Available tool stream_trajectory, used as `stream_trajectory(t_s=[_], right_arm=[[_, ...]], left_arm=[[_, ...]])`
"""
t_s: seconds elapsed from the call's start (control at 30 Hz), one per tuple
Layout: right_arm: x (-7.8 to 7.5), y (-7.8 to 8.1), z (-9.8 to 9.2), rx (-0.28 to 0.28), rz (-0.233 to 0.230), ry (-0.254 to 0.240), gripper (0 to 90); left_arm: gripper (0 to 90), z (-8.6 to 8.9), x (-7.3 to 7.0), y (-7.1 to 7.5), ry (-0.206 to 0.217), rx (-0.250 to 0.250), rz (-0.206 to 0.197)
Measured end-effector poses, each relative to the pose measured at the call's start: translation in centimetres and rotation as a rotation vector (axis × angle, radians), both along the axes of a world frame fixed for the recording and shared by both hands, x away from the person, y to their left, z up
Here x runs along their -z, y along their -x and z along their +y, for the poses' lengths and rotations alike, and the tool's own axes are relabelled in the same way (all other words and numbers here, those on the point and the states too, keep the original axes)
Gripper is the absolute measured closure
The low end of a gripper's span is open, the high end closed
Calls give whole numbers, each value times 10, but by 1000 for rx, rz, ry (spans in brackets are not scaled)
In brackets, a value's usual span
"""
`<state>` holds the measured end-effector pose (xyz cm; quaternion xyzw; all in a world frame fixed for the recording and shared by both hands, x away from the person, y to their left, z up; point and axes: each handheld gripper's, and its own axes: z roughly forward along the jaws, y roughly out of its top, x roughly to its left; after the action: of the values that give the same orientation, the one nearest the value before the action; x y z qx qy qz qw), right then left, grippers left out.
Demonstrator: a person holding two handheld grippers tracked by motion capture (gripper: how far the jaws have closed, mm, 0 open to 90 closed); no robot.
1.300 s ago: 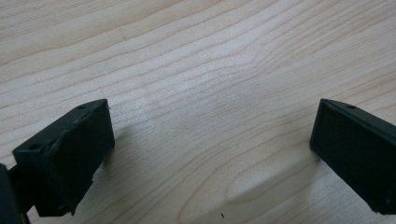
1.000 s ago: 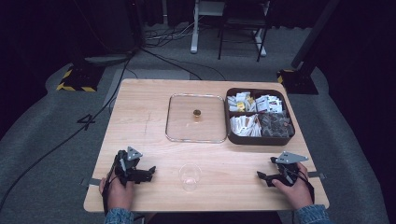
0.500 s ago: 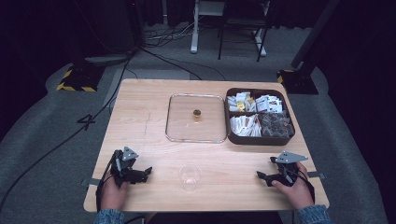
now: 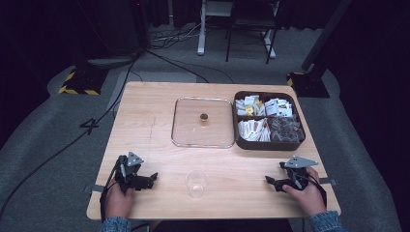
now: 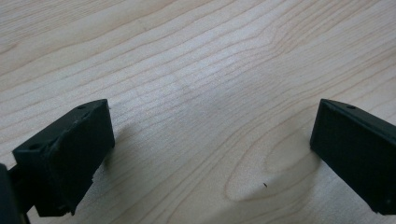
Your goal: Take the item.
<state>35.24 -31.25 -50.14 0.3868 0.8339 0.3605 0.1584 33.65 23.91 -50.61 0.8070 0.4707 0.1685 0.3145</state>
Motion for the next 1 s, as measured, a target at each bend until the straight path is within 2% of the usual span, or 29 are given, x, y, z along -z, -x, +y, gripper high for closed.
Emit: stream_trajectory(t_s=[0.07,0.13,0.2,0.43,0.7,0.8,1.0], right_arm=[[-3,-1,-1,7,25,-44,197],[-8,-1,0,33,17,-63,198],[-14,-2,2,44,2,-52,220],[-40,-11,11,25,-3,-36,245],[-62,-24,11,32,-11,-58,244],[-78,-35,9,43,-22,-57,244],[-91,-50,3,59,-40,-79,225]], left_arm=[[1,0,0,0,-2,2,-1],[1,0,0,0,0,0,0],[1,0,0,0,-2,2,0],[1,0,0,0,-2,-4,2],[1,-1,0,1,-1,-12,2],[1,-1,0,1,-1,-13,2],[1,-2,0,1,-1,-19,1]])
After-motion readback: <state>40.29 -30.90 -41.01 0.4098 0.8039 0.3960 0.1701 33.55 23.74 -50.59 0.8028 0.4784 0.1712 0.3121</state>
